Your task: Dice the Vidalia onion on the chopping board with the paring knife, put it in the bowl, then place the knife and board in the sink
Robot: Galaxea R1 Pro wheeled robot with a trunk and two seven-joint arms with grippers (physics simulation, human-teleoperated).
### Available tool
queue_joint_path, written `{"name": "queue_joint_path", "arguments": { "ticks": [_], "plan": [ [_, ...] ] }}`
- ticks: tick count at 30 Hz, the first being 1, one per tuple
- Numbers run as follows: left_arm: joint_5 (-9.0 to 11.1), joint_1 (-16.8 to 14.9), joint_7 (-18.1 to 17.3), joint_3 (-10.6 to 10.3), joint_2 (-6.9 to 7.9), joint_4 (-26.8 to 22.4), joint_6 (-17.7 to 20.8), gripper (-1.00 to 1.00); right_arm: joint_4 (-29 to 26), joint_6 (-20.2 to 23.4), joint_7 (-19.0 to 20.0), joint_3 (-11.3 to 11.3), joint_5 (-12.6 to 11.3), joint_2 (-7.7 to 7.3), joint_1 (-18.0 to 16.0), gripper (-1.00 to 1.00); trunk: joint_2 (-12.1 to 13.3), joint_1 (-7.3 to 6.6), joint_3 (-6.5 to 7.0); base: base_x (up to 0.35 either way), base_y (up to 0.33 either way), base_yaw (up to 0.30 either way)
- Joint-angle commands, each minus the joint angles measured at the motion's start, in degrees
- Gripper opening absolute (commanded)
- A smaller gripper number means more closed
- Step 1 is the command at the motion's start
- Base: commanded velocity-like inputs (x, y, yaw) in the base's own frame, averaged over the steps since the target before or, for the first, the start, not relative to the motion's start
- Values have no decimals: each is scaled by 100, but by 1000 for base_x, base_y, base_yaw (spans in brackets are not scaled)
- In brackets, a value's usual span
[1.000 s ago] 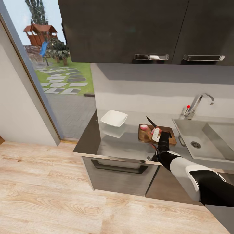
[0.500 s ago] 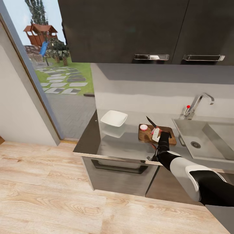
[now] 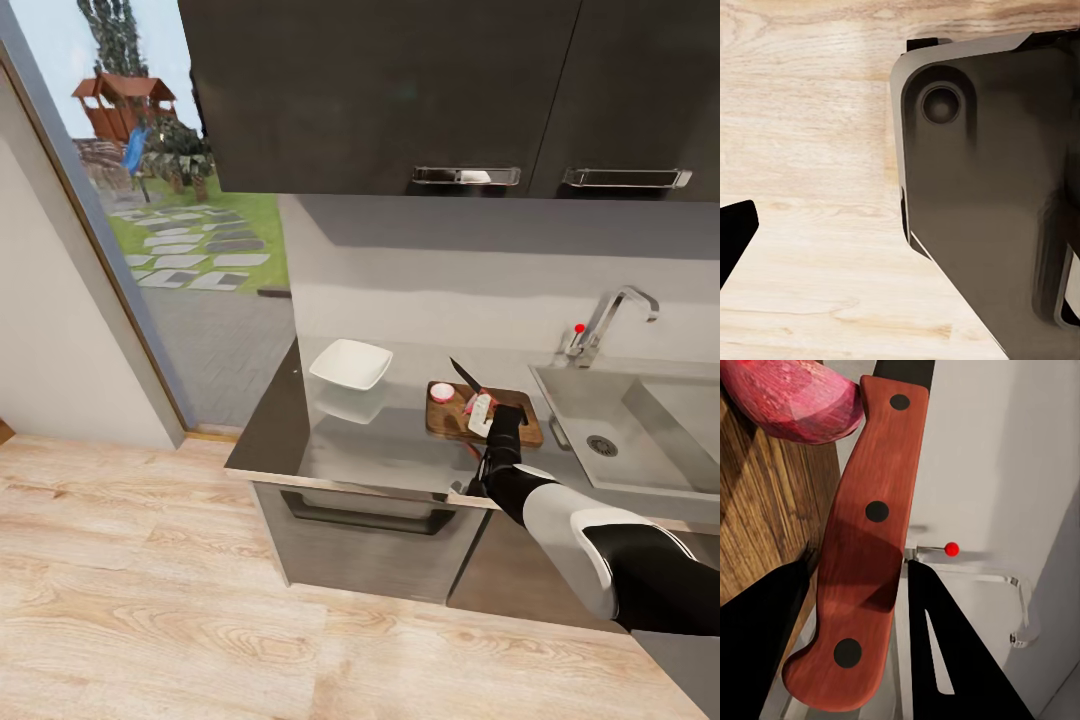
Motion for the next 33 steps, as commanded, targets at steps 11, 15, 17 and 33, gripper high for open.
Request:
{"name": "queue_joint_path", "arguments": {
  "ticks": [11,15,17,33],
  "plan": [
    [57,-10,-3,-49,-3,25,-43,100,7,47,-8,37,8,-17,146,-100,-11,3,-11,0,0,0],
    [57,-10,-5,-49,-4,25,-43,100,3,47,-15,37,5,-21,148,-100,-11,3,-11,0,0,0],
    [57,-10,-5,-49,-2,25,-43,100,-26,47,-53,35,11,-24,148,-100,-11,3,-11,0,0,0],
    [57,-10,-5,-49,-1,25,-43,100,-117,47,-451,28,11,134,146,-100,-11,3,-11,0,10,0]
  ]
}}
